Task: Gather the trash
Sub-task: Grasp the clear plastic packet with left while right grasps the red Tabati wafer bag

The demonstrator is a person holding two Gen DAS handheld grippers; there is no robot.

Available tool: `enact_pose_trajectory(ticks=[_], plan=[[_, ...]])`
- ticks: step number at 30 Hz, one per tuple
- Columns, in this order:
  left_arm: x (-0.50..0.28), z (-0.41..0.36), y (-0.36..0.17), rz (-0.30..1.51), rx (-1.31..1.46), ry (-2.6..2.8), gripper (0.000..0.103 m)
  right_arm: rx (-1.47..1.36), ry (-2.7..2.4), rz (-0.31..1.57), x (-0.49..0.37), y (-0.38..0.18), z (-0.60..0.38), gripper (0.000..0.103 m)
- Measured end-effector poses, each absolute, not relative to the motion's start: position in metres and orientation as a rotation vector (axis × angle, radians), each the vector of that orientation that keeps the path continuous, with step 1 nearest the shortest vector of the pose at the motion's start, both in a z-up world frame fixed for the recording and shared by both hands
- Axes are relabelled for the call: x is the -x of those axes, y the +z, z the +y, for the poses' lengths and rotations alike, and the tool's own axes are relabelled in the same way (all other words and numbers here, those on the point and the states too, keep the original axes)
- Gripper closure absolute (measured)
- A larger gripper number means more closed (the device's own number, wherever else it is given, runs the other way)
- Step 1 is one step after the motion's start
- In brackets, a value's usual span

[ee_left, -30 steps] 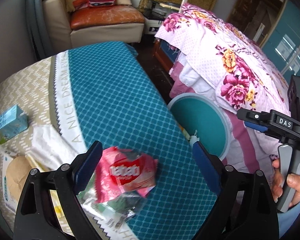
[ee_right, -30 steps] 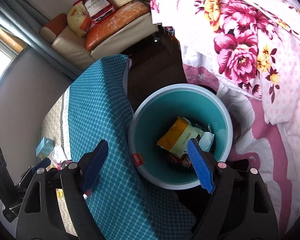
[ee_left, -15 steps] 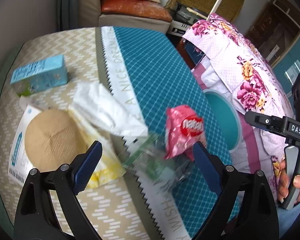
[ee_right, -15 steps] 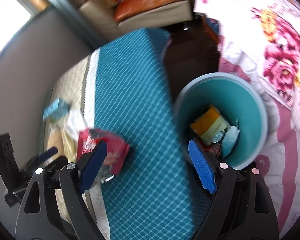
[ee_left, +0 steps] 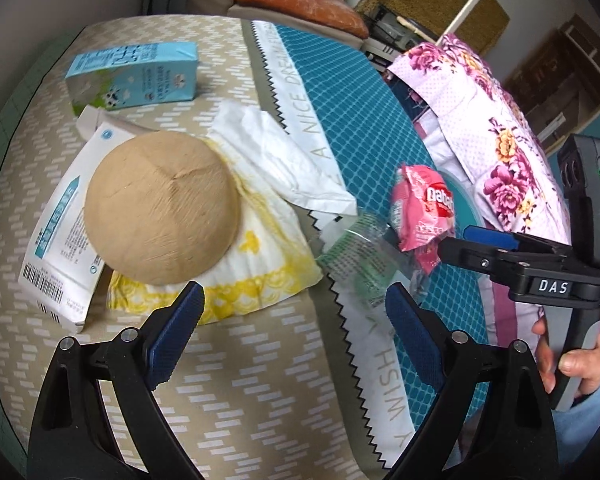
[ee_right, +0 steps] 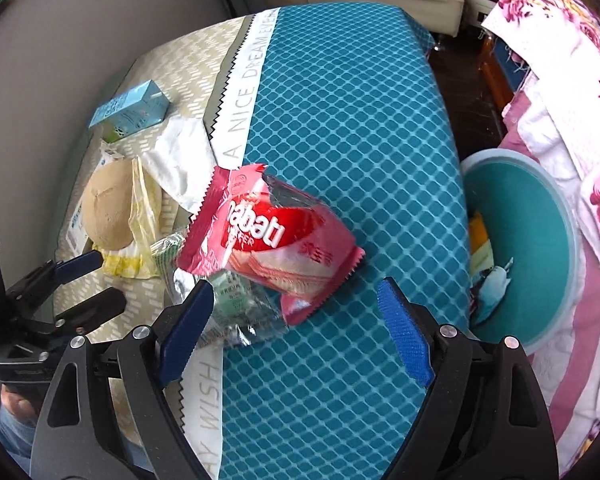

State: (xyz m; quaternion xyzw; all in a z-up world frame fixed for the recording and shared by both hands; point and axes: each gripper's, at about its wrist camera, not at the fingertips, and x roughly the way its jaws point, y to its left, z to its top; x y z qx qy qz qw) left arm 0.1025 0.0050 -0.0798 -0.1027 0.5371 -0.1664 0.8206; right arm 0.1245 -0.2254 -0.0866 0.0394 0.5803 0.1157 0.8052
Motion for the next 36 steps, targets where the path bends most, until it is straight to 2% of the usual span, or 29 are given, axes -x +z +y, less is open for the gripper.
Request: enact_pose_trajectory(ticks=[6,8,9,11,14,24,36], plan=[[-0.104,0.016,-0.084,1.157,0.251,-0.346,0.011,-0.097,0.229,1.234,-0.134,-0.096,-0.225,0.026],[-0.104,0.016,-0.086,1.166,0.256,-0.346,0.011,-0.12,0.237,1.24,-0.137,-0.099,-0.227,0.047],[-0.104,0.015,-0.086,1.169,0.258,-0.347,0.011,-0.138,0.242,1.246,-0.139,-0.102,-0.228,0.052],[-0.106,0.011,-0.086,1.178,0.263,-0.351,0.011,-0.157,0.249,1.243,-0.141,-0.105,-0.23,0.077],[-0.105,0.005,-0.085,1.188,0.278,-0.354,0.011,-0.205,0.256,1.211,-0.141,-0.1,-0.235,0.08],[-0.106,-0.042,-0.088,1.243,0.295,-0.364,0.011,-0.336,0.228,1.128,-0.124,-0.075,-0.283,0.08],[-0.121,-0.079,-0.098,1.299,0.288,-0.223,0.011,-0.451,0.177,1.068,-0.097,-0.079,-0.346,0.08]])
